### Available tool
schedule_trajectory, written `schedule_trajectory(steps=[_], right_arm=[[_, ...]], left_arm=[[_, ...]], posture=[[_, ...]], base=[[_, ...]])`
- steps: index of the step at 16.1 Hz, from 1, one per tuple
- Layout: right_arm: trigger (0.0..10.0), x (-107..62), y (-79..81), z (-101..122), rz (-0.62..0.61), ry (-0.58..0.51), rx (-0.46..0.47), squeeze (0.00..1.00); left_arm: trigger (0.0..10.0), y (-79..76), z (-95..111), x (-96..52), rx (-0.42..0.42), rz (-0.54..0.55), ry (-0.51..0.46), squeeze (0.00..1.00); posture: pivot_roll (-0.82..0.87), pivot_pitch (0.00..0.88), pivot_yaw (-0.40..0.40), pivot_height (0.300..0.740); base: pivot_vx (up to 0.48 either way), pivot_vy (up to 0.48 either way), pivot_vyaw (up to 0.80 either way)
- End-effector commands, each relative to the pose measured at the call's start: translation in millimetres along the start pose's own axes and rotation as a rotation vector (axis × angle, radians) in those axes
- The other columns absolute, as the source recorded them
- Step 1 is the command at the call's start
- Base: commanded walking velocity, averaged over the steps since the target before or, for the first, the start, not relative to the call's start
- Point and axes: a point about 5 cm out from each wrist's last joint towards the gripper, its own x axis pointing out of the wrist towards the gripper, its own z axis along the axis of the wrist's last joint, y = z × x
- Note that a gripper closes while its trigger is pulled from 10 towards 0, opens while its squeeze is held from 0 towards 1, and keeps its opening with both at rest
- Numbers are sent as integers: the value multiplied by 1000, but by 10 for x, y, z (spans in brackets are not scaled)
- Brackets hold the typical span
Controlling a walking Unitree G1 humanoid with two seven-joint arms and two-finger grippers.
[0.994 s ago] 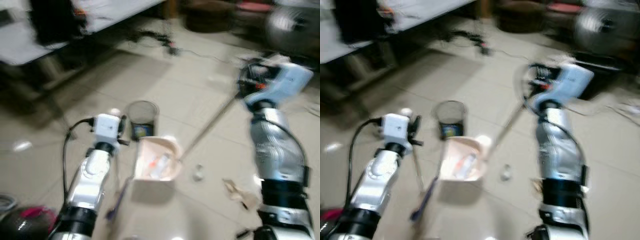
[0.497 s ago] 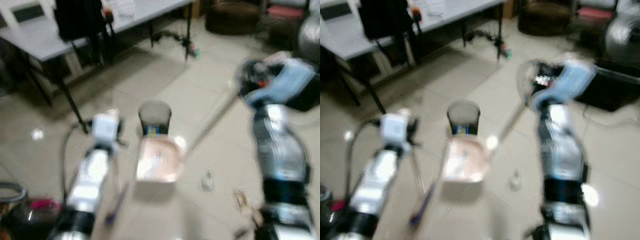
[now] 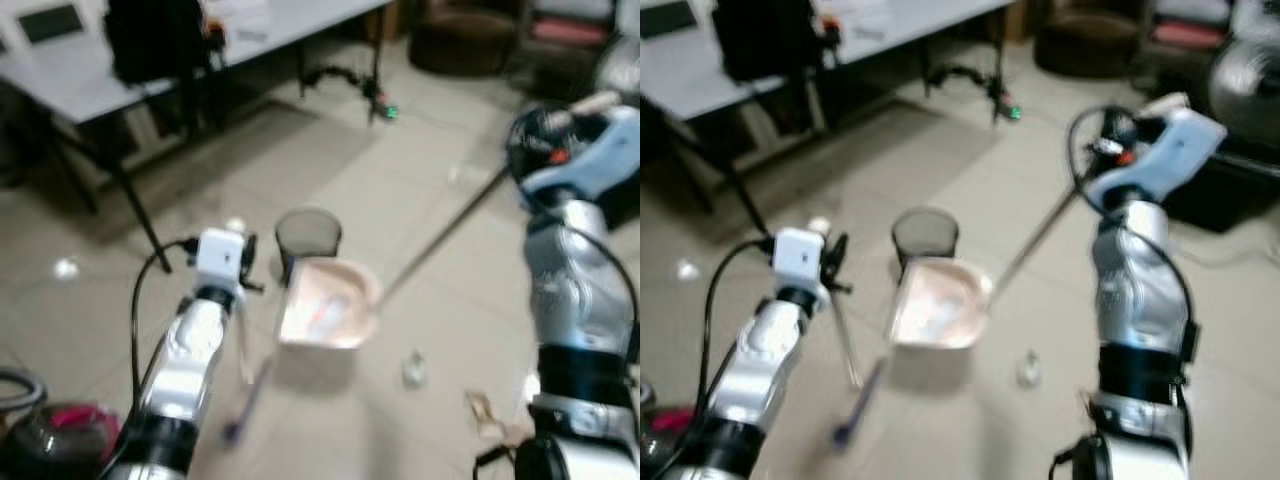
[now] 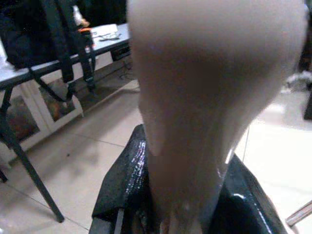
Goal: Sweep floor
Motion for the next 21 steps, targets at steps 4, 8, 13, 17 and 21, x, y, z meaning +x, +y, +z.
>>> schedule_trajectory(steps=[4, 8, 13, 17, 21], right_arm=[[10000, 60, 148, 151, 50, -65, 50, 0], [10000, 79, 130, 185, 41, -80, 60, 0], [10000, 73, 115, 181, 36, -79, 64, 0], [10000, 68, 116, 169, 34, -79, 65, 0], [10000, 58, 106, 156, 30, -74, 64, 0]], left_arm=[[10000, 84, 120, 25, 33, 24, -48, 0], [10000, 85, 126, 28, 30, 26, -48, 0], [10000, 73, 126, 23, 35, 20, -45, 0], [10000, 65, 125, 24, 37, 16, -44, 0], [10000, 56, 128, 21, 39, 13, -45, 0]], posture=[[-54, 0, 3, 740], [-52, 0, 1, 740], [-56, 0, 3, 740], [-57, 0, 3, 740], [-57, 0, 3, 740]], base=[[378, 0, 0], [380, 0, 0], [379, 0, 0], [381, 0, 0], [381, 0, 0]])
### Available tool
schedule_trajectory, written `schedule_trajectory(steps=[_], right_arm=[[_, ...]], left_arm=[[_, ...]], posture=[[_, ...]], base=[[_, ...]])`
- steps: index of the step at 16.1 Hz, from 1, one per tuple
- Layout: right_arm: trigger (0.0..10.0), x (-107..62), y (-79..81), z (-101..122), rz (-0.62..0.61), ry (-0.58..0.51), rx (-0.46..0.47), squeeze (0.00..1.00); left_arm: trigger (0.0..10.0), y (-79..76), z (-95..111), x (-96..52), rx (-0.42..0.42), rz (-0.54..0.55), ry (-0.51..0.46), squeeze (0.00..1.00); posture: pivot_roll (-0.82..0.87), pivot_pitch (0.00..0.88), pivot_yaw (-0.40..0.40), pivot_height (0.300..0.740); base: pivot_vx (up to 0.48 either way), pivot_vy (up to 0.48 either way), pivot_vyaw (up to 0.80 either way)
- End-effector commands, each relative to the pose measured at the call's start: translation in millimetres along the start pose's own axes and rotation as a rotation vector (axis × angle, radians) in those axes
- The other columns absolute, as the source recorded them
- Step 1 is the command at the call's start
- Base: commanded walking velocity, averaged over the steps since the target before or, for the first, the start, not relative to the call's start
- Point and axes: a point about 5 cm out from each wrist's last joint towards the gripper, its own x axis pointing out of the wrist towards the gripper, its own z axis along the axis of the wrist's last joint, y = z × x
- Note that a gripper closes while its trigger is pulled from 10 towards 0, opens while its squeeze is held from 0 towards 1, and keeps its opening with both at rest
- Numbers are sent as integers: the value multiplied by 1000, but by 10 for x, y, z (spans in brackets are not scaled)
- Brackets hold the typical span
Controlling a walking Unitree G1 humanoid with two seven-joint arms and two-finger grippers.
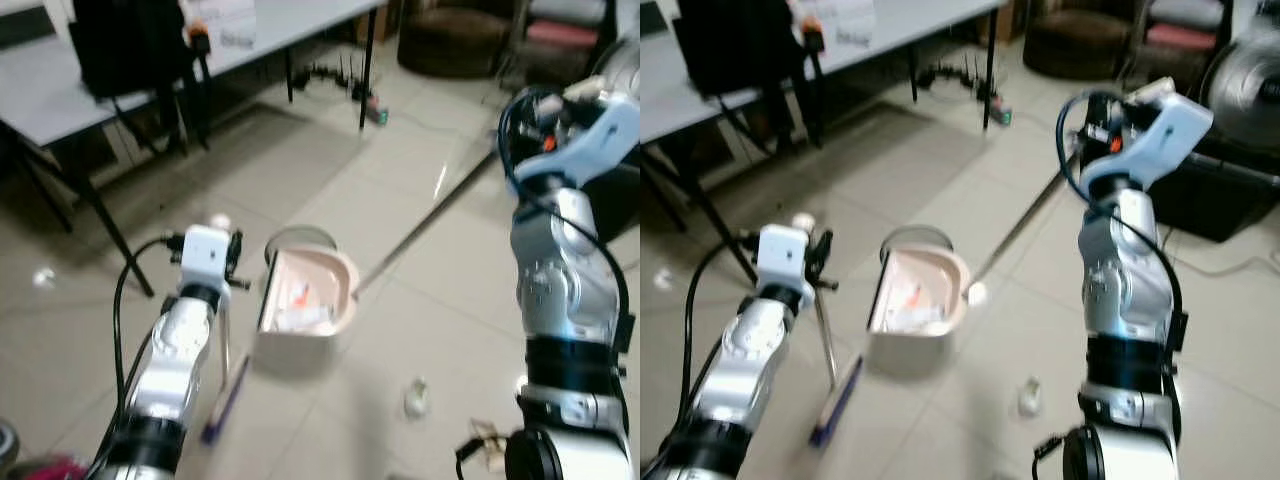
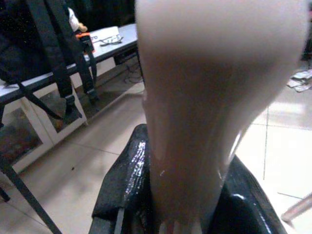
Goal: Sweep floor
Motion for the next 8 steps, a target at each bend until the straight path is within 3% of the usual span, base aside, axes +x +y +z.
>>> schedule_trajectory(steps=[1, 8], right_arm=[[10000, 34, -2, 159, -2, -70, -2, 0], [10000, 29, 13, 127, 4, -61, -2, 0]], left_arm=[[10000, -56, 129, 49, -1, -24, -52, 0], [10000, -53, 130, 54, -1, -21, -52, 0]], posture=[[-58, 0, 5, 740], [-56, 0, 2, 740]], base=[[379, 0, 0], [382, 0, 0]])
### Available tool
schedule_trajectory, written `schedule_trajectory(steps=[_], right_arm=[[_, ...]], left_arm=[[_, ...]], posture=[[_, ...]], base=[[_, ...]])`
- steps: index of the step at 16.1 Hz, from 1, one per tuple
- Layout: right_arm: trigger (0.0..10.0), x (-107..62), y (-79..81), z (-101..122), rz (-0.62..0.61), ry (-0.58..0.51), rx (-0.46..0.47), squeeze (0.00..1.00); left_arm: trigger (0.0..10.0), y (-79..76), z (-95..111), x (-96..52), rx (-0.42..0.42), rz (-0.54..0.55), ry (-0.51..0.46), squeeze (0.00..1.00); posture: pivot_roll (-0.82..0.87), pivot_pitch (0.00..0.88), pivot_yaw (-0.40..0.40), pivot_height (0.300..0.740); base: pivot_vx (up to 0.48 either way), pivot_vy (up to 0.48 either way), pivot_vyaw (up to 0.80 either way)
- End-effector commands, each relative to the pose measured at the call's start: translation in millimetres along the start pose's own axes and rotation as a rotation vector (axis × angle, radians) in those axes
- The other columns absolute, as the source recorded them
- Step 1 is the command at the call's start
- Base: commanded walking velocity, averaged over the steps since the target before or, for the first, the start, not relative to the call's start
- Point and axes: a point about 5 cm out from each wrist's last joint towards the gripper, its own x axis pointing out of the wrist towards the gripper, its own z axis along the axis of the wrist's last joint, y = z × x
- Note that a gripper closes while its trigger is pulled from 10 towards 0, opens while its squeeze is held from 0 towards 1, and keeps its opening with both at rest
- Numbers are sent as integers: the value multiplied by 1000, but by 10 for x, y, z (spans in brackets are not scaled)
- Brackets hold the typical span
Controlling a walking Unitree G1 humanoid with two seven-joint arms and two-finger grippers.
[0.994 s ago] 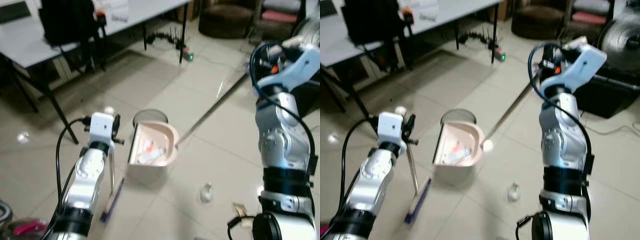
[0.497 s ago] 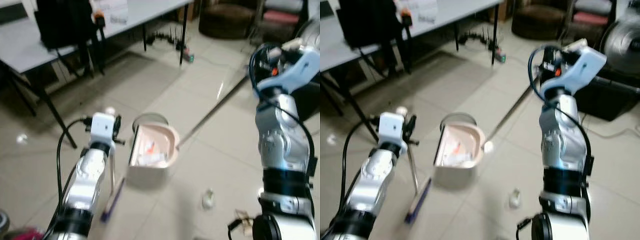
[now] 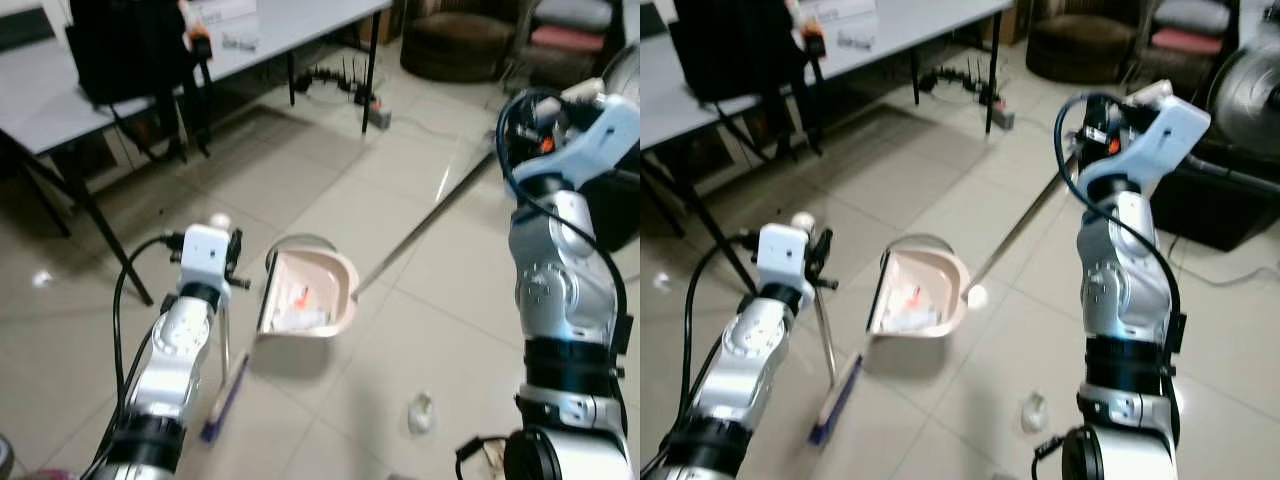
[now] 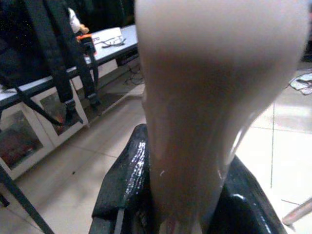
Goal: Sweep floor
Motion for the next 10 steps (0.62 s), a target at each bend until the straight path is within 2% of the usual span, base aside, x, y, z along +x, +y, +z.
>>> schedule_trajectory(steps=[1, 10], right_arm=[[10000, 28, -23, 142, -6, -63, -7, 0], [10000, 31, -7, 117, 4, -58, -6, 0]], left_arm=[[10000, -73, 113, 43, -8, -24, -47, 0], [10000, -70, 99, 34, -6, -21, -47, 0]], posture=[[-53, 0, 1, 740], [-49, 0, -8, 740]], base=[[379, 0, 0], [381, 0, 0]])
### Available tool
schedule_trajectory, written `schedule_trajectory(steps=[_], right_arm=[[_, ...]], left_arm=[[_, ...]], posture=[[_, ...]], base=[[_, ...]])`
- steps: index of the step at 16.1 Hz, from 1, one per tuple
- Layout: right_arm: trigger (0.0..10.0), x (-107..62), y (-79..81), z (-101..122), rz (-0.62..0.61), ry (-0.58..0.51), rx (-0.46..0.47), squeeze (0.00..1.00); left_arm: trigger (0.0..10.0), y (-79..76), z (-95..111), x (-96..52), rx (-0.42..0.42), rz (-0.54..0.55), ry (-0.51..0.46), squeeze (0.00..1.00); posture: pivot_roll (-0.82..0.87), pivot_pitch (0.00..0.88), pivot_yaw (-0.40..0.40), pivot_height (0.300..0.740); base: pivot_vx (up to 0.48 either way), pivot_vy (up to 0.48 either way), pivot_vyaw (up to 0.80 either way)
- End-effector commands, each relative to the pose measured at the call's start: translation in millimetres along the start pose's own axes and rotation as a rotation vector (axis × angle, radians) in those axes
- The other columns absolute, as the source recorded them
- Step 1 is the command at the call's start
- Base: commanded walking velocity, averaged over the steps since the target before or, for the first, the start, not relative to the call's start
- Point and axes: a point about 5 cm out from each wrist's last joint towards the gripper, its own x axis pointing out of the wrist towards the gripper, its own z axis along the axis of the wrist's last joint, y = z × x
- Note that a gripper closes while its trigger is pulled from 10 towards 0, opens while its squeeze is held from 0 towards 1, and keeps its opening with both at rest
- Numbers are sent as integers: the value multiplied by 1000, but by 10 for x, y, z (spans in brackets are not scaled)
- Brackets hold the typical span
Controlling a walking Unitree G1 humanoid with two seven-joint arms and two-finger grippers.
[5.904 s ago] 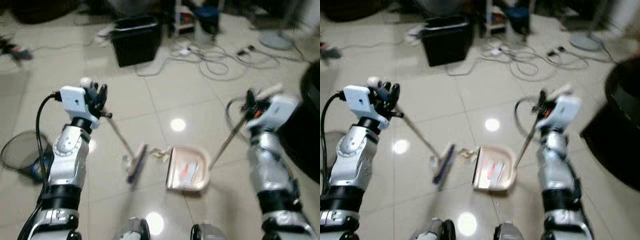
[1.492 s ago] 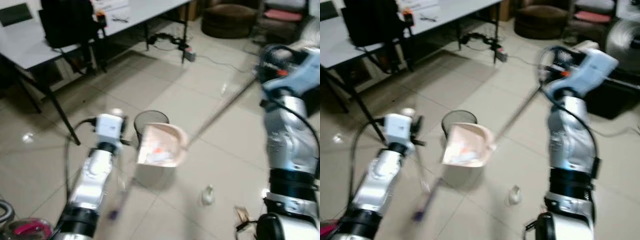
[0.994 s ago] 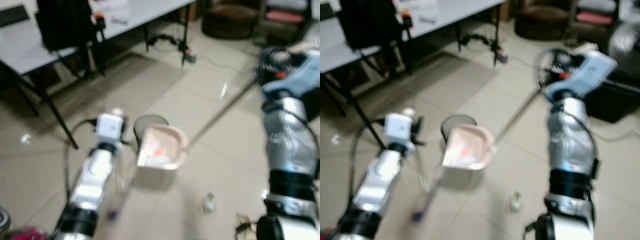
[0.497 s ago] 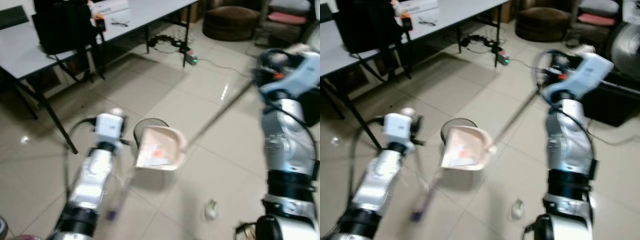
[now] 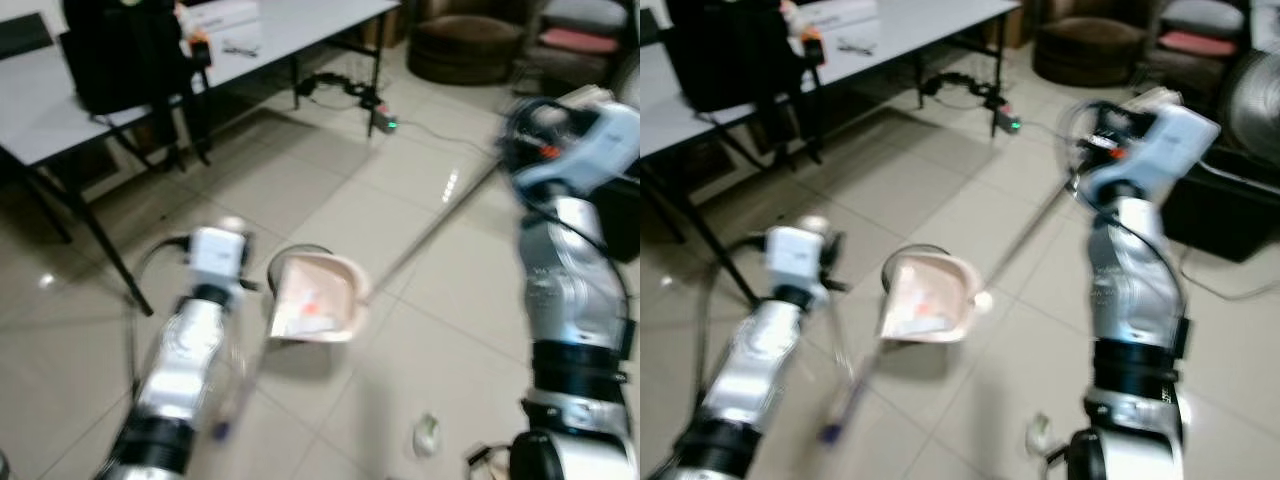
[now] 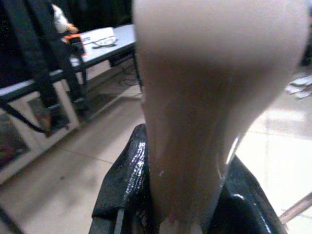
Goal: Sweep floor
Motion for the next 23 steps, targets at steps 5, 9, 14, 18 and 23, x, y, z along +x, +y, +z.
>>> schedule_trajectory(steps=[5, 9, 14, 18, 23], right_arm=[[10000, 38, 147, 121, 49, -64, 31, 0], [10000, 43, 148, 119, 50, -65, 31, 0], [10000, 48, 156, 122, 55, -65, 32, 0], [10000, 53, 167, 121, 56, -66, 34, 0], [10000, 54, 170, 113, 59, -64, 30, 0]], left_arm=[[10000, 90, 96, 20, 23, 19, -42, 0], [10000, 83, 96, 21, 21, 18, -43, 0], [10000, 83, 95, 20, 21, 22, -43, 0], [10000, 90, 97, 25, 20, 23, -42, 0], [10000, 92, 101, 34, 20, 24, -44, 0]], posture=[[-49, 0, -8, 740], [-50, 0, -8, 740], [-48, 0, -11, 740], [-47, 0, -11, 740], [-46, 0, -14, 740]], base=[[382, 0, 0], [380, 0, 0], [380, 0, 0], [382, 0, 0], [381, 0, 0]])
